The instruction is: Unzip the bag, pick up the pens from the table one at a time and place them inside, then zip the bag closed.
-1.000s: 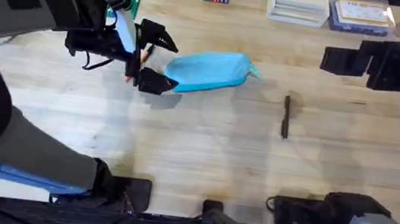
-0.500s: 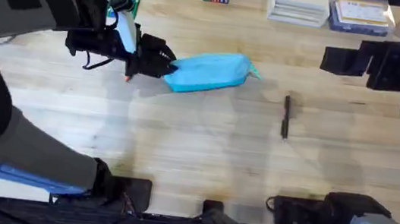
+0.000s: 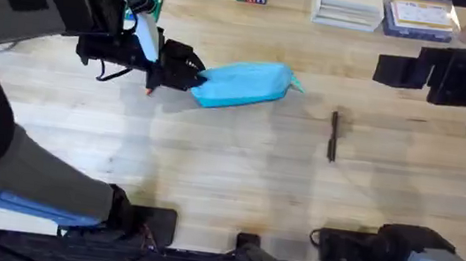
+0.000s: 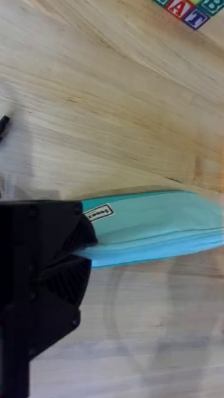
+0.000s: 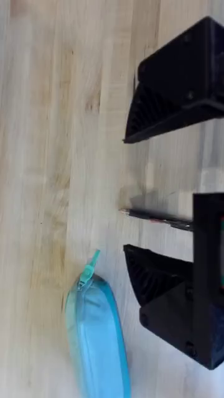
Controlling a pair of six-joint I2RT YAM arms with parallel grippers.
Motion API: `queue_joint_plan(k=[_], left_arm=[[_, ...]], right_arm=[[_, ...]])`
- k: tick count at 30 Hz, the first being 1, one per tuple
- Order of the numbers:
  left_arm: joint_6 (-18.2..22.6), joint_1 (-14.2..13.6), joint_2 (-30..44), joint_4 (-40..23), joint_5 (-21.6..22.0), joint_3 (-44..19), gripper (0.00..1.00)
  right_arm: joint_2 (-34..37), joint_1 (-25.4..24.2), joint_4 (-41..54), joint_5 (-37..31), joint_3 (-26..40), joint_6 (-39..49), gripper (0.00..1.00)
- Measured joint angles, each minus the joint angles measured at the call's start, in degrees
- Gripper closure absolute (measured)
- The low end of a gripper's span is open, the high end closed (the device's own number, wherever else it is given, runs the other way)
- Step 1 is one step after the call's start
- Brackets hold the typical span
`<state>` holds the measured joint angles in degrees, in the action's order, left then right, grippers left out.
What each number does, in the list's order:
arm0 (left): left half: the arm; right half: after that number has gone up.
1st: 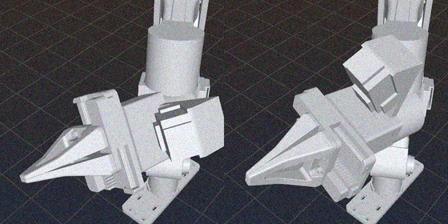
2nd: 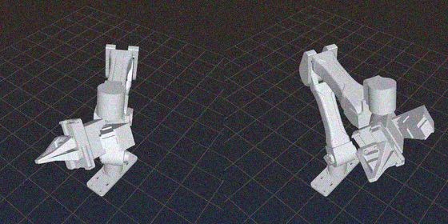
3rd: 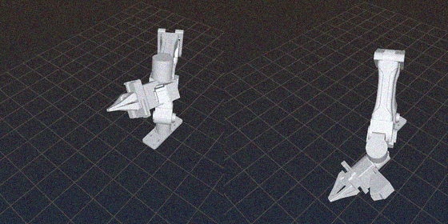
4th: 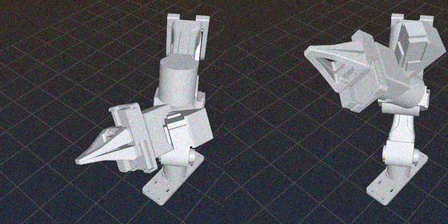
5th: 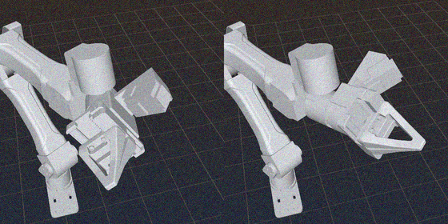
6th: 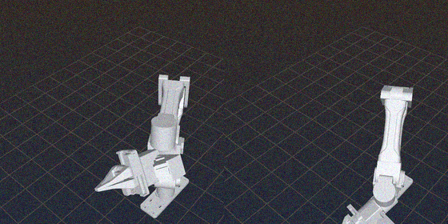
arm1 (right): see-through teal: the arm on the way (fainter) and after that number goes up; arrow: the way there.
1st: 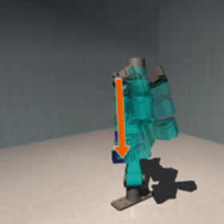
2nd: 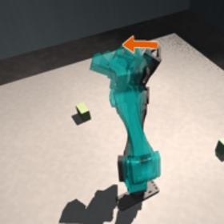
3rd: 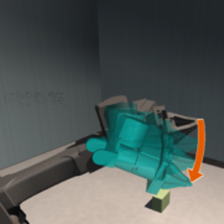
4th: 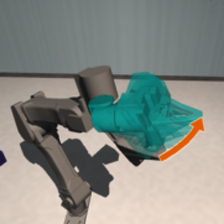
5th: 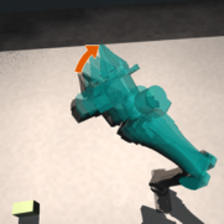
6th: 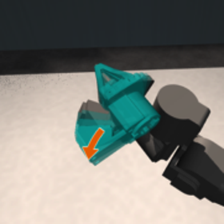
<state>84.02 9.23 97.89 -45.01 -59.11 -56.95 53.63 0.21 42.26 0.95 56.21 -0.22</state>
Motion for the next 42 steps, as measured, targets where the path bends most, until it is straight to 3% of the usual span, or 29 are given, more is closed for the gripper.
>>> queue_joint_plan(k=[9,30,42], left_arm=[[-0.01,0.00,0.00,0.00,0.00,0.00,0.958],[0.00,0.00,0.00,0.00,0.00,0.00,0.958],[0.01,0.00,0.00,0.00,0.00,0.00,0.958]], right_arm=[[0.80,0.00,-0.09,0.94,0.00,5.43,0.003],[12.49,0.00,-3.54,21.21,0.00,36.01,0.004],[15.79,-2.08,-6.29,30.90,0.00,44.35,0.005]])
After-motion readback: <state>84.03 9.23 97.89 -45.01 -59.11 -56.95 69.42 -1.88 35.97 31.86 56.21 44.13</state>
